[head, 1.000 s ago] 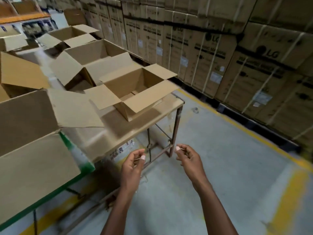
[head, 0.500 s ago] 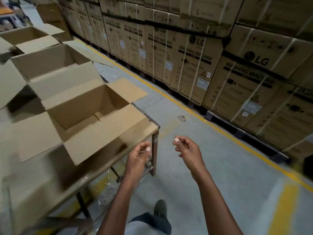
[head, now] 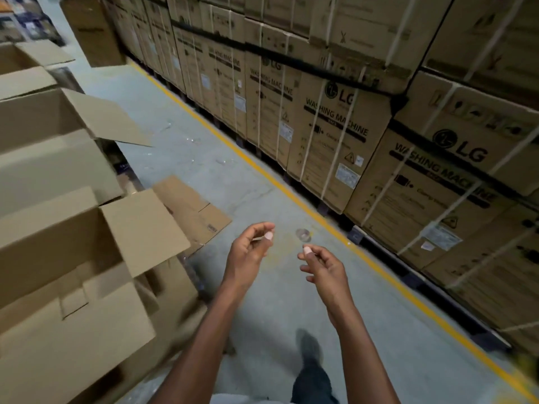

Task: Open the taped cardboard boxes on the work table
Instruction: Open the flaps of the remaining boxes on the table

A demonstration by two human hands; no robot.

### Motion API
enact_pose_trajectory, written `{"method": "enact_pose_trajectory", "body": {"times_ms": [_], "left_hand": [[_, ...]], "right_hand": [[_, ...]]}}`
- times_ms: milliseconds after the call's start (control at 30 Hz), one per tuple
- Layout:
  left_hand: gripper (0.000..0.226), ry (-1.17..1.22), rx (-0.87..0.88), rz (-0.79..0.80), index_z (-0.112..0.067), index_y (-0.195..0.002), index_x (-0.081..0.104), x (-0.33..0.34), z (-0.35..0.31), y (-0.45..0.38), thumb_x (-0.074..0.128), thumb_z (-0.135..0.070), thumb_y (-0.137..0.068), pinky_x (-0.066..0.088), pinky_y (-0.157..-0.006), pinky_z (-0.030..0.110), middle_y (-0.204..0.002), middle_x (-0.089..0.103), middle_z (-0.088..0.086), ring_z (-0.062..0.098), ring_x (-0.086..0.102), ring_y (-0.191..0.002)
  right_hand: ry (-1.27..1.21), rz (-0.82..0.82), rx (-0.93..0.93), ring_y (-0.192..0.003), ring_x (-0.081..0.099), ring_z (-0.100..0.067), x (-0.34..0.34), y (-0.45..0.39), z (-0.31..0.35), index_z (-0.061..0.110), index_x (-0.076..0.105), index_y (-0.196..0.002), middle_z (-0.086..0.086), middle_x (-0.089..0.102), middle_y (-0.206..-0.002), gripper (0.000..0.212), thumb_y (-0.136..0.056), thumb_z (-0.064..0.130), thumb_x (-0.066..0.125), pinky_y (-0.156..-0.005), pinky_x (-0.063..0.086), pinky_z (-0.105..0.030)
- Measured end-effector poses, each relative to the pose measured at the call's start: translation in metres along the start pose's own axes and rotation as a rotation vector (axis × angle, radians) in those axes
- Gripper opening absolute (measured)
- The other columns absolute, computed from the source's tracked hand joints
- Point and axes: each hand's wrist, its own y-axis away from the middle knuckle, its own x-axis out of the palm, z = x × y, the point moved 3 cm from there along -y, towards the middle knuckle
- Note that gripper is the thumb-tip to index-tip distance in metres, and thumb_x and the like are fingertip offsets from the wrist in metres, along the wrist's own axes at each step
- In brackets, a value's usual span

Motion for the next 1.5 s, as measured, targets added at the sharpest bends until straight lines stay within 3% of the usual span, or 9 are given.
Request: {"method": "enact_pose_trajectory", "body": {"times_ms": [100,400,633,767,867,1100,1200,1300,1500], "left_hand": [[0.023,0.027,-0.007,-0.138,-0.042,-0.102,0.073,0.010,-0.002,-0.055,0.064,-0.050,-0.082,0.055,-0.080,0.029,-0.107,0.074,-0.007,0.013,0.069,-0.095],[0.034,0.120,-0.054,-0.582,-0.021,-0.112,0.070,0.002,-0.015,-0.157,0.062,-0.036,-0.083,0.052,-0.071,0.018,-0.105,0.072,-0.006,0.014,0.067,-0.090],[0.021,0.084,-0.066,-0.888,-0.034,-0.115,0.070,-0.073,-0.009,-0.219,0.060,-0.027,-0.099,0.057,-0.088,0.032,-0.118,0.070,-0.013,0.010,0.068,-0.105],[0.020,0.106,-0.055,-1.031,-0.031,-0.116,0.070,-0.124,-0.012,-0.288,0.059,-0.026,-0.100,0.057,-0.084,0.029,-0.111,0.072,-0.011,0.012,0.070,-0.099],[0.020,0.126,-0.065,-1.043,-0.032,-0.114,0.070,-0.152,-0.022,-0.347,0.058,-0.024,-0.100,0.057,-0.081,0.027,-0.112,0.072,-0.009,0.016,0.070,-0.099],[0.016,0.066,0.019,-1.119,-0.035,-0.112,0.070,-0.233,-0.060,-0.440,0.063,-0.032,-0.098,0.057,-0.084,0.033,-0.113,0.072,-0.009,0.015,0.070,-0.100],[0.016,0.085,0.003,-1.280,-0.038,-0.110,0.071,-0.270,-0.056,-0.448,0.065,-0.035,-0.096,0.056,-0.084,0.030,-0.112,0.073,-0.009,0.016,0.070,-0.101],[0.017,0.100,-0.006,-1.492,-0.032,-0.108,0.072,-0.300,-0.050,-0.451,0.063,-0.023,-0.099,0.055,-0.078,0.023,-0.106,0.074,-0.008,0.015,0.070,-0.097],[0.014,0.109,-0.012,-1.939,-0.028,-0.105,0.073,-0.332,-0.062,-0.471,0.062,-0.022,-0.099,0.056,-0.081,0.030,-0.102,0.074,-0.010,0.017,0.069,-0.092]], "right_hand": [[0.037,0.081,-0.020,-0.097,0.070,-0.019,-0.007,-0.076,0.028,0.027,0.071,-0.106,0.002,0.075,-0.106,0.014,-0.098,0.035,0.063,-0.078,0.050,-0.029],[0.156,0.377,-0.044,-0.094,0.071,-0.025,0.036,-0.269,0.103,0.021,0.072,-0.104,-0.004,0.075,-0.104,0.013,-0.099,0.029,0.063,-0.073,0.048,-0.031],[0.261,0.753,-0.083,-0.091,0.072,-0.017,0.172,-0.352,0.129,0.026,0.073,-0.103,0.004,0.076,-0.100,0.012,-0.098,0.032,0.063,-0.075,0.052,-0.028],[0.300,0.872,-0.133,-0.088,0.072,-0.012,0.253,-0.398,0.151,0.028,0.074,-0.100,0.006,0.076,-0.097,0.010,-0.097,0.031,0.066,-0.075,0.051,-0.024],[0.332,0.973,-0.169,-0.088,0.072,-0.010,0.298,-0.430,0.174,0.030,0.074,-0.102,0.006,0.076,-0.098,0.010,-0.097,0.031,0.066,-0.072,0.051,-0.020],[0.351,1.031,-0.149,-0.081,0.074,-0.010,0.414,-0.510,0.204,0.027,0.074,-0.101,0.003,0.076,-0.099,0.008,-0.096,0.027,0.067,-0.082,0.055,-0.034],[0.356,1.109,-0.135,-0.090,0.073,-0.018,0.473,-0.537,0.211,0.023,0.074,-0.105,0.003,0.076,-0.100,0.011,-0.096,0.022,0.066,-0.082,0.055,-0.031],[0.394,1.230,-0.161,-0.098,0.071,-0.019,0.536,-0.560,0.219,0.027,0.075,-0.103,0.005,0.076,-0.102,0.012,-0.097,0.022,0.066,-0.090,0.055,-0.037],[0.454,1.467,-0.222,-0.093,0.074,-0.022,0.654,-0.592,0.259,0.028,0.075,-0.102,0.003,0.077,-0.098,0.012,-0.094,0.022,0.071,-0.092,0.056,-0.043]]}}
